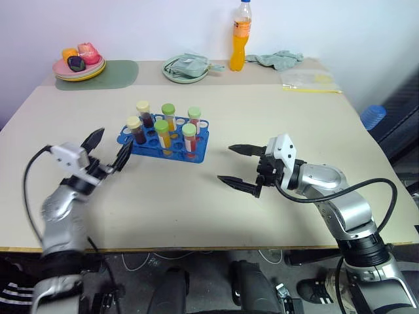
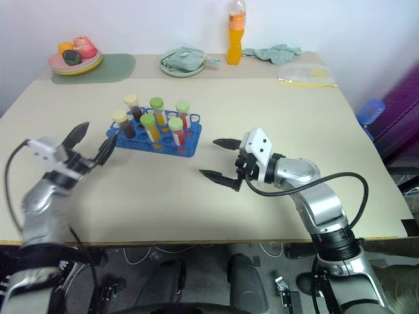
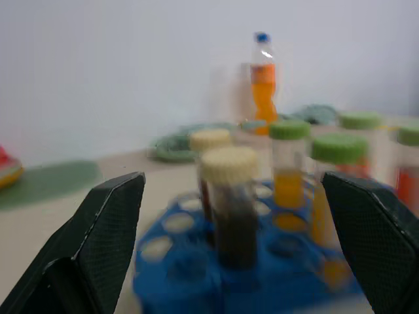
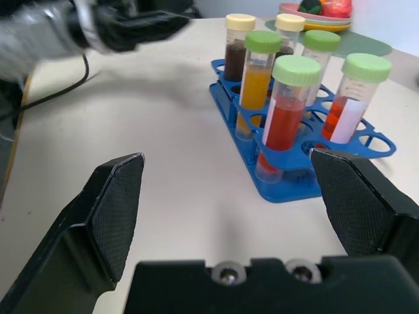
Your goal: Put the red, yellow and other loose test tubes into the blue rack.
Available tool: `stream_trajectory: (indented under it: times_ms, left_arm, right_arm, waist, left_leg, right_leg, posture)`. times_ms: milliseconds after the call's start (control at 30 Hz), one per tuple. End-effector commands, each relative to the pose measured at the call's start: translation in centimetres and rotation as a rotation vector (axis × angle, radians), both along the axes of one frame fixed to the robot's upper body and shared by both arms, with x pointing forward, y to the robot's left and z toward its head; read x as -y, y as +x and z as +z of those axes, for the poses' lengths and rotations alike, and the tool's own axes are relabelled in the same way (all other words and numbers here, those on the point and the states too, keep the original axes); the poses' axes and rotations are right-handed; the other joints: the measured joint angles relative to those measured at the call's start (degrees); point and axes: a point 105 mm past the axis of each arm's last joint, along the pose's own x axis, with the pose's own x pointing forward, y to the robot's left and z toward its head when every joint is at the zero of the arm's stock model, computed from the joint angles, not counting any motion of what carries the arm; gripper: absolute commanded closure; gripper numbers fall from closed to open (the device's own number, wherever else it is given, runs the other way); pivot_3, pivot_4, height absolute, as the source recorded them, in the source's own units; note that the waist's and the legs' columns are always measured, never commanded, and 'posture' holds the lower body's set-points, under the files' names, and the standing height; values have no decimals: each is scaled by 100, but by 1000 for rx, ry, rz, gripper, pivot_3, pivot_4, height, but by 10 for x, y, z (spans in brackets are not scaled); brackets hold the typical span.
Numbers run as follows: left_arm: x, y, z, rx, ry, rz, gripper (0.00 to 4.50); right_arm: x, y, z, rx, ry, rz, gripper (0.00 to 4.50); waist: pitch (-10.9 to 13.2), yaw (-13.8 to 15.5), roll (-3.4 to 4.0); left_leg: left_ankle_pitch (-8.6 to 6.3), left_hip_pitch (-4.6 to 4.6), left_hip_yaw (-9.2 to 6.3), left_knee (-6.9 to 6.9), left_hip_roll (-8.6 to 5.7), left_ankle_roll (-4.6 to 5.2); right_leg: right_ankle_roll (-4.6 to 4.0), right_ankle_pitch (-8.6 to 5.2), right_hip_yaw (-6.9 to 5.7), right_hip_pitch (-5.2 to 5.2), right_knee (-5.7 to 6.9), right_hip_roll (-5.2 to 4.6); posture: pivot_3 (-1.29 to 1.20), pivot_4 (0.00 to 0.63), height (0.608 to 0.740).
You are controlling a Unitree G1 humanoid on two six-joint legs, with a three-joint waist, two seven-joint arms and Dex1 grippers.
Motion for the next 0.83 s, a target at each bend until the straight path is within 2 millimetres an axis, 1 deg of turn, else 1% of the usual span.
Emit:
stream_trajectory:
  times_ms: [33, 100, 167, 233, 300, 400, 467, 533, 567, 633, 700, 833]
  left_arm:
    - [-4, -25, 18, -60, 8, -143, 67]
    - [-6, -38, 20, -117, 29, -216, 67]
    - [-4, -48, 22, -171, 62, -289, 67]
    - [-5, -55, 23, -207, 96, -333, 67]
    - [4, -59, 22, -250, 120, -390, 67]
    - [9, -73, 20, -328, 139, -498, 67]
    - [15, -73, 19, -342, 153, -524, 67]
    - [14, -77, 18, -349, 177, -548, 67]
    - [13, -76, 18, -350, 174, -547, 67]
    - [21, -72, 17, -348, 166, -548, 67]
    - [23, -69, 15, -338, 157, -542, 67]
    - [26, -67, 13, -323, 149, -543, 67]
  right_arm:
    - [7, 0, 15, 63, 26, 16, 0]
    - [9, 0, 16, 61, 34, 25, 0]
    - [14, 3, 16, 72, 33, 30, 0]
    - [17, 7, 16, 83, 18, 29, 0]
    - [26, 13, 16, 88, 8, 22, 0]
    - [33, 20, 20, 104, 0, 3, 0]
    - [39, 23, 23, 107, 2, -1, 0]
    - [36, 23, 26, 111, -8, 2, 0]
    - [34, 22, 26, 116, -12, 1, 0]
    - [39, 24, 25, 117, -16, -8, 0]
    - [39, 21, 23, 118, -29, -4, 0]
    - [38, 20, 25, 115, -39, -6, 0]
  waist:
    - [1, 15, 2]
    - [1, 12, 2]
    - [1, 21, 2]
    - [4, 20, 7]
    - [5, 7, 9]
    - [8, 0, 13]
    - [11, -2, 18]
    - [10, -1, 18]
    - [10, -2, 18]
    - [11, 0, 18]
    - [10, 5, 17]
    - [10, 6, 17]
  left_leg:
    - [0, 0, 0, 0, -1, 0]
    - [0, -2, 1, 1, 0, 0]
    - [-1, -3, 1, 0, 0, 0]
    - [-1, -4, 1, 0, 0, -1]
    - [-1, -5, 3, -1, 0, -1]
    - [-1, -7, 8, -5, 1, -1]
    - [-1, -7, 8, -12, 2, 0]
    - [-1, -8, 8, -13, 2, 0]
    - [-1, -8, 8, -13, 2, 0]
    - [-1, -8, 9, -13, 2, 0]
    - [-1, -9, 9, -12, 2, 0]
    - [-1, -12, 9, -13, 2, 0]
  right_leg:
    - [-2, -1, 0, 1, -2, -1]
    - [-3, -2, 0, 0, -6, -1]
    - [-1, -4, 0, 0, -9, -1]
    - [8, -10, 0, 0, -12, -1]
    - [9, -11, 0, -1, -14, -2]
    - [4, -7, 1, -3, -21, -3]
    - [-4, -3, 1, -7, -24, -2]
    - [-3, -3, 0, -7, -26, -2]
    - [-3, -3, 0, -8, -26, -2]
    - [-3, -3, 1, -8, -27, -2]
    - [-2, -3, 1, -8, -29, -2]
    - [-3, -2, 1, -7, -34, -2]
  posture:
    - [0, 150, 740]
    - [0, 150, 740]
    - [0, 150, 740]
    - [0, 150, 740]
    - [0, 150, 740]
    - [0, 150, 740]
    - [0, 150, 740]
    - [0, 150, 740]
    - [0, 150, 740]
    - [0, 150, 740]
    - [0, 150, 740]
    - [0, 150, 740]
